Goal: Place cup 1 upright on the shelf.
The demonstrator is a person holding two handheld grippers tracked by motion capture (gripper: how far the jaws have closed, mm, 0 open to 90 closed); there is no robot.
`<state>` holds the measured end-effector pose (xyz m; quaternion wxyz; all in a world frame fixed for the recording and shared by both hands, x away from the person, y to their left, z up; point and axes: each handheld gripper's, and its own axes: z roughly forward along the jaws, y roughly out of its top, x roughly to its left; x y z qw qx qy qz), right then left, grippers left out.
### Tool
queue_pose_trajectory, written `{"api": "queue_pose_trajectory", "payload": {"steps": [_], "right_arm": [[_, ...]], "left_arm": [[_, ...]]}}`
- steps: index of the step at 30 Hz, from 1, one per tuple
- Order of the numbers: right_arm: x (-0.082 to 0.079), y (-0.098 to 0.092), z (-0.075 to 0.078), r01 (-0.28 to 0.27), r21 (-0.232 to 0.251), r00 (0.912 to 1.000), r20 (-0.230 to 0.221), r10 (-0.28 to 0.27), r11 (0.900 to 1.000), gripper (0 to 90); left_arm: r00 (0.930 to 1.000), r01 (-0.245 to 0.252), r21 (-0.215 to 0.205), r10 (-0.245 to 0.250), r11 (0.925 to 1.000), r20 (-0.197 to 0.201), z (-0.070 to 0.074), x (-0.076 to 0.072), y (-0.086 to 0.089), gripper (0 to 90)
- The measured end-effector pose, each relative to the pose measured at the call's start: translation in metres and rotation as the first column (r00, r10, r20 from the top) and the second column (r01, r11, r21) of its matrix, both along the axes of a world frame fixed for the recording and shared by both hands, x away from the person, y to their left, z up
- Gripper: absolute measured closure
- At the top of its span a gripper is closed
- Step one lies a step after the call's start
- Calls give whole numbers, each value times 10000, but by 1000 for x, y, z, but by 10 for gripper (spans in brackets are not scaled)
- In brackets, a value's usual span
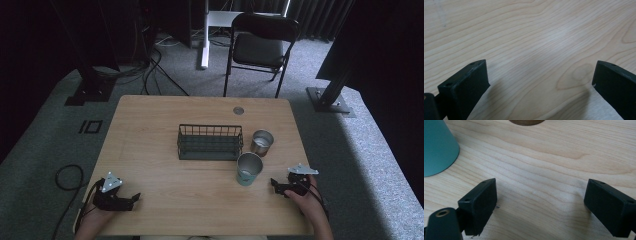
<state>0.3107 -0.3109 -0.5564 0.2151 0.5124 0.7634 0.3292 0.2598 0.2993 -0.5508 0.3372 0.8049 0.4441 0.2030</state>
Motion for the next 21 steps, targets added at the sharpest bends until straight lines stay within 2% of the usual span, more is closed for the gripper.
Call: {"api": "queue_pose_trajectory", "payload": {"steps": [6, 13, 21], "right_arm": [[0, 0, 0, -4, -2, 10000, 1, 4, 10000, 110], [0, 0, 0, -2, -6, 10000, 1, 2, 10000, 110], [0, 0, 0, 0, -4, 10000, -1, 0, 10000, 110]], "left_arm": [[9995, 305, 25, -305, 9995, -117, 0, 1, -8, 12], [9983, 574, 3, -574, 9984, 78, 2, 4, -17, 12], [9963, 858, -82, -858, 9963, 32, 2, 5, -24, 12]]}}
